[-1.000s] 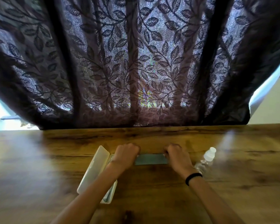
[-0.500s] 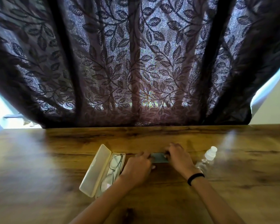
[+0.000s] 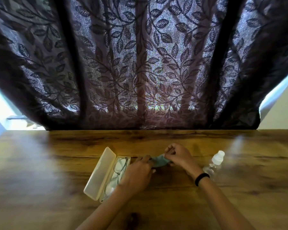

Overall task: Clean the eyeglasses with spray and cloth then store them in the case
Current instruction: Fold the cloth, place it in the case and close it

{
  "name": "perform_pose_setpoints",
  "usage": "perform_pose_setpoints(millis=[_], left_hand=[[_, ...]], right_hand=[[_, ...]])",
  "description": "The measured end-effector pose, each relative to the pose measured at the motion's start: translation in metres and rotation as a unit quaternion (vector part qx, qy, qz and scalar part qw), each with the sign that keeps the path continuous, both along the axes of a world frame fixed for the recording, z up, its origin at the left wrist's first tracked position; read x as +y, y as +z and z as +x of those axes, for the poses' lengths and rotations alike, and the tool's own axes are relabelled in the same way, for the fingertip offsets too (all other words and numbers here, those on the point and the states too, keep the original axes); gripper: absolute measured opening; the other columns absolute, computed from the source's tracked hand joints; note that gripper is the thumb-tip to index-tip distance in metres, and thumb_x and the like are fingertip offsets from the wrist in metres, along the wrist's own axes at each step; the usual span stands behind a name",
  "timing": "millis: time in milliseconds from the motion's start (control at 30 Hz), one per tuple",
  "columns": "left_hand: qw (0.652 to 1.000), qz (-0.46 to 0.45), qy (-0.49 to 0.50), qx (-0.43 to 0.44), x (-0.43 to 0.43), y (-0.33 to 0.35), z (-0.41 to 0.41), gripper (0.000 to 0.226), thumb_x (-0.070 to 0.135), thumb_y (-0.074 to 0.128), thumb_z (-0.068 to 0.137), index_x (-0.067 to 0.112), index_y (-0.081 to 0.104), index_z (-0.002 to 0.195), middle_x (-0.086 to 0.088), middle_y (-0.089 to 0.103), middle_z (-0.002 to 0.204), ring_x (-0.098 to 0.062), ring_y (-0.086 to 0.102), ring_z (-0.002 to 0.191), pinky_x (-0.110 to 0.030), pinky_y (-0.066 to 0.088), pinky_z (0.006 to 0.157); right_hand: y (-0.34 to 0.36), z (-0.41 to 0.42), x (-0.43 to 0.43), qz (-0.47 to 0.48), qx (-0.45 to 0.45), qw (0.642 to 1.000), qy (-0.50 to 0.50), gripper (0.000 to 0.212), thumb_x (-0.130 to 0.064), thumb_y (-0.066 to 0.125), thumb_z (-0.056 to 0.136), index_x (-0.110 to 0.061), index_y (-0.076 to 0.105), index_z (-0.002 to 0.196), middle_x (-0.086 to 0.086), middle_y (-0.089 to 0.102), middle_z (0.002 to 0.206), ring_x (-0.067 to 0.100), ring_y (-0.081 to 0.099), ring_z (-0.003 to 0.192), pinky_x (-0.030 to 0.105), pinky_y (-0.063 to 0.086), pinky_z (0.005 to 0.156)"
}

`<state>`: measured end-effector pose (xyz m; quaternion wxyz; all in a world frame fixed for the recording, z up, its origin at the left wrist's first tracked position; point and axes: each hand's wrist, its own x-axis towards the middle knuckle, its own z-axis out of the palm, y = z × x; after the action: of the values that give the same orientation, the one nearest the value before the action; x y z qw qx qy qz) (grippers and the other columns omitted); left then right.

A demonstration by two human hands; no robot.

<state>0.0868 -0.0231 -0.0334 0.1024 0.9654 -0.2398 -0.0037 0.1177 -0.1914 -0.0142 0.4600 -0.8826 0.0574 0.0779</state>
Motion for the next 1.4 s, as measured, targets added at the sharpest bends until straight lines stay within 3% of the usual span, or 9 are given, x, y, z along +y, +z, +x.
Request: perform_pose_setpoints(millis=[200,367,533,667,733,833,933,1100,1400], left_hand=[[0.995,-0.044,0.070,-0.053,0.023,0.015,0.014,0.027,0.029,0.045,0.094,0.022,0.056,0.117,0.000,0.060,0.119,-0.018,0.055,0.106,-0.034,0.052,0.083],[0.992,-0.052,0.089,-0.077,0.032,0.020,0.017,0.024,0.026,0.047,0.093,0.020,0.060,0.112,0.000,0.063,0.115,-0.017,0.055,0.106,-0.031,0.051,0.083],[0.994,-0.031,0.085,-0.067,0.034,0.016,0.019,0.024,0.021,0.048,0.091,0.023,0.059,0.112,-0.001,0.063,0.114,-0.018,0.055,0.108,-0.034,0.053,0.083],[0.994,-0.042,0.079,-0.068,0.033,0.014,0.020,0.023,0.022,0.048,0.092,0.022,0.059,0.112,-0.001,0.064,0.113,-0.019,0.056,0.106,-0.035,0.053,0.082],[0.994,-0.047,0.067,-0.072,0.031,0.014,0.022,0.023,0.024,0.048,0.092,0.021,0.059,0.112,-0.001,0.063,0.115,-0.019,0.055,0.106,-0.034,0.052,0.084],[0.997,-0.032,0.042,-0.062,0.027,0.011,0.028,0.025,0.026,0.046,0.093,0.021,0.058,0.114,0.000,0.061,0.118,-0.017,0.049,0.112,-0.034,0.049,0.088],[0.997,0.053,0.008,-0.050,0.020,0.009,0.037,0.030,0.026,0.045,0.094,0.021,0.052,0.123,0.000,0.055,0.126,-0.019,0.038,0.120,-0.038,0.040,0.094],[0.992,0.120,-0.022,0.024,0.010,0.009,0.052,0.046,0.031,0.053,0.089,0.023,0.042,0.133,-0.004,0.042,0.134,-0.026,0.026,0.128,-0.045,0.033,0.100],[0.996,0.010,-0.013,0.092,0.015,0.006,0.065,0.040,0.030,0.066,0.081,0.014,0.056,0.116,-0.005,0.052,0.119,-0.023,0.035,0.117,-0.034,0.036,0.093]], right_hand=[[0.003,0.001,0.031,-0.073,-0.042,0.996,0.019,0.014,-0.016,0.061,0.086,-0.016,0.051,0.076,0.007,0.061,0.076,0.023,0.066,0.076,0.035,0.059,0.065],[-0.002,0.009,0.058,-0.052,-0.007,0.998,0.033,0.014,-0.011,0.058,0.087,-0.013,0.051,0.075,0.009,0.060,0.081,0.017,0.059,0.077,0.016,0.047,0.046],[-0.008,0.013,0.069,-0.013,0.034,0.999,0.036,0.013,-0.014,0.054,0.090,-0.013,0.056,0.078,0.009,0.062,0.082,0.024,0.065,0.080,0.036,0.058,0.069],[-0.003,0.012,0.055,-0.028,-0.026,0.999,0.029,0.022,-0.016,0.048,0.094,-0.018,0.057,0.075,0.011,0.067,0.085,0.025,0.066,0.080,0.041,0.055,0.074],[-0.002,0.010,0.042,-0.002,-0.051,0.999,-0.010,0.029,-0.009,0.049,0.093,-0.021,0.053,0.067,0.008,0.063,0.080,0.019,0.067,0.073,0.036,0.058,0.068],[-0.001,0.002,0.025,0.004,-0.024,0.999,-0.022,0.020,-0.010,0.053,0.091,-0.016,0.054,0.073,0.003,0.059,0.070,-0.001,0.059,0.043,0.011,0.047,0.042],[-0.005,-0.002,0.021,-0.032,0.030,0.999,-0.007,0.015,-0.024,0.057,0.090,-0.013,0.052,0.081,-0.003,0.056,0.062,-0.001,0.054,0.034,0.010,0.040,0.036],[-0.012,-0.002,0.029,-0.064,0.060,0.996,-0.017,0.026,-0.032,0.064,0.084,-0.015,0.050,0.070,-0.003,0.055,0.063,0.007,0.056,0.044,0.015,0.041,0.036],[-0.012,-0.009,0.027,0.018,0.055,0.998,-0.028,0.014,-0.016,0.065,0.083,-0.010,0.056,0.074,0.005,0.060,0.075,0.015,0.062,0.070,0.031,0.056,0.067]])
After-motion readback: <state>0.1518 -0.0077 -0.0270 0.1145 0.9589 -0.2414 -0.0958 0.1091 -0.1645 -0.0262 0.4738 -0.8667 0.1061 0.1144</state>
